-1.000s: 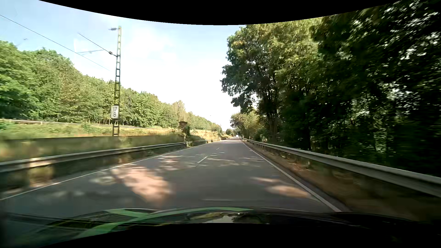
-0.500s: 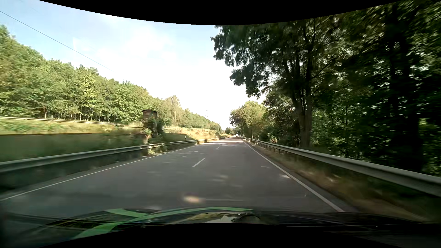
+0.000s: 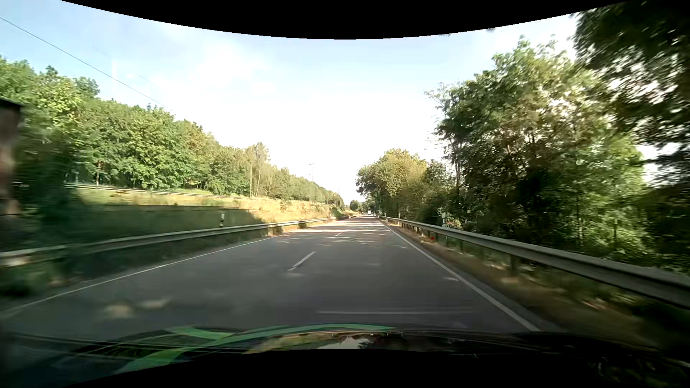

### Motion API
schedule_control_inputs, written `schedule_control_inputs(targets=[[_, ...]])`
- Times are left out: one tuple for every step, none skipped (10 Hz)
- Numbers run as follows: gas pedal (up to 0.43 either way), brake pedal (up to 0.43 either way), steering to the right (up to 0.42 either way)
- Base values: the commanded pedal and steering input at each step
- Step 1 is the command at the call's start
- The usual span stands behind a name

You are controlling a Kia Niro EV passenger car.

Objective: Follow the waypoints while adhering to traffic rules and regulations

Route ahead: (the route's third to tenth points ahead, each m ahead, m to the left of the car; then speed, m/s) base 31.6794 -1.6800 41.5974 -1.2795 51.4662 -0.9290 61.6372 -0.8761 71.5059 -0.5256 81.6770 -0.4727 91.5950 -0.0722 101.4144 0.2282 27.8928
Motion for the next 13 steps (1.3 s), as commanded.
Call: schedule_control_inputs(targets=[[0.319, 0.000, 0.002], [0.331, 0.000, 0.002], [0.331, 0.000, 0.002], [0.339, 0.000, 0.002], [0.339, 0.000, 0.001], [0.339, 0.000, 0.001], [0.339, 0.000, 0.001], [0.339, 0.000, 0.001], [0.331, 0.000, 0.001], [0.311, 0.000, 0.001], [0.287, 0.000, 0.001], [0.280, 0.000, 0.001], [0.280, 0.000, 0.001]])
